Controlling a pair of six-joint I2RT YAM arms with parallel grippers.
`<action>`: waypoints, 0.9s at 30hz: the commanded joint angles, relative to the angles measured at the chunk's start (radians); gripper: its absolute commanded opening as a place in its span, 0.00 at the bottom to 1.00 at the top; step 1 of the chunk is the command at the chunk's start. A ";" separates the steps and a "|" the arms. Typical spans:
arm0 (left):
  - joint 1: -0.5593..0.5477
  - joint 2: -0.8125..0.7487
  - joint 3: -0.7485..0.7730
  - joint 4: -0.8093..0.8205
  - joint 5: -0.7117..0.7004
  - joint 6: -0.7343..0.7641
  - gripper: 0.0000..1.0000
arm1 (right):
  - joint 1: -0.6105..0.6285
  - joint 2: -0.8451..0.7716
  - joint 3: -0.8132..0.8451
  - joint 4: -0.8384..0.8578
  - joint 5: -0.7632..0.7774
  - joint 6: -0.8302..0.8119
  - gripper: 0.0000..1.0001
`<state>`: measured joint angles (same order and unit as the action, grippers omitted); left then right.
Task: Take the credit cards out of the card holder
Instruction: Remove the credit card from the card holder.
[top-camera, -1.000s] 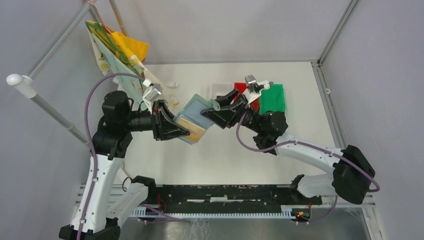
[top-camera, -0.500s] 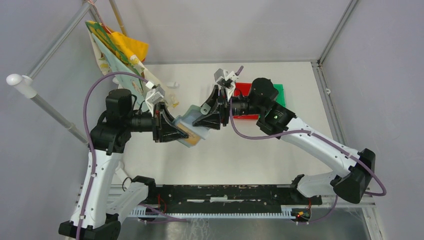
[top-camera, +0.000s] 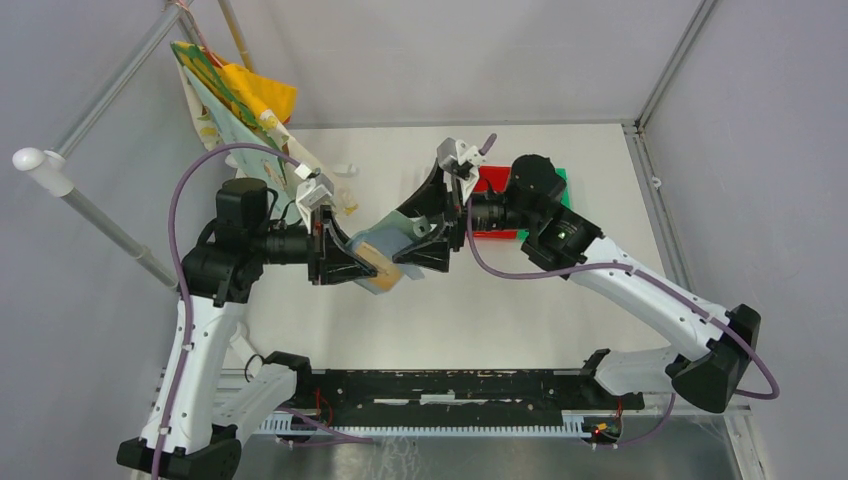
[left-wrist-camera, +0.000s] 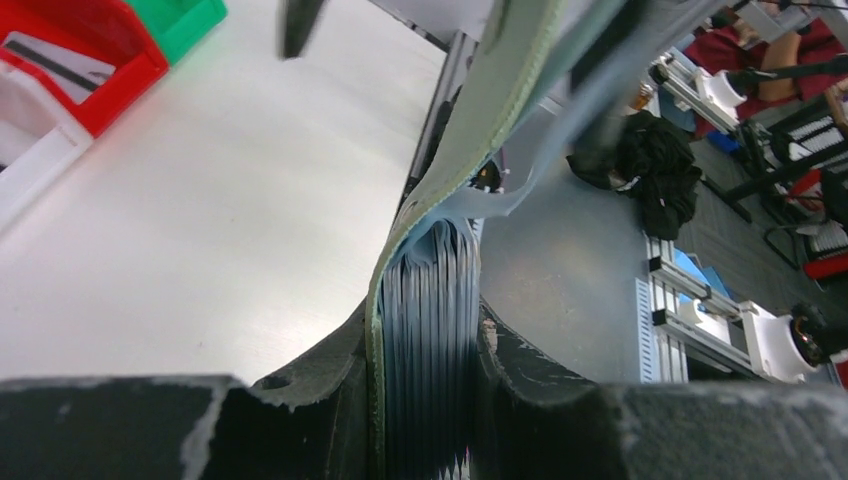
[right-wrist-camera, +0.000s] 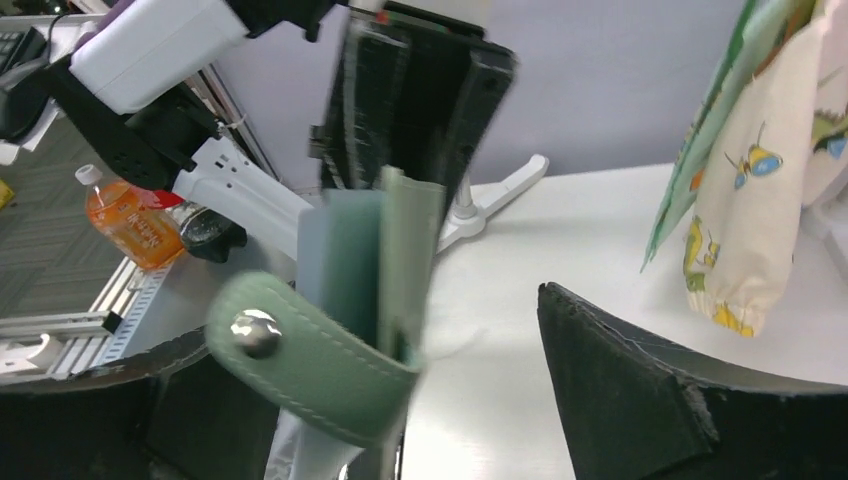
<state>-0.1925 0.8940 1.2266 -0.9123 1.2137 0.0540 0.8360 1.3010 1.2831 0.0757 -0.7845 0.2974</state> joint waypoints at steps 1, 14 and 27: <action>-0.004 0.019 0.029 0.028 -0.130 0.018 0.02 | 0.051 -0.067 -0.042 0.163 0.008 0.029 0.98; -0.004 0.050 0.049 0.046 -0.229 -0.051 0.02 | 0.167 -0.060 -0.089 -0.063 0.525 -0.272 0.98; -0.004 0.074 0.073 0.076 -0.243 -0.147 0.02 | 0.307 -0.134 -0.296 0.218 0.664 -0.374 0.98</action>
<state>-0.1932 0.9756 1.2488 -0.9085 0.9638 -0.0235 1.1000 1.2076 0.9874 0.1352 -0.2173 -0.0242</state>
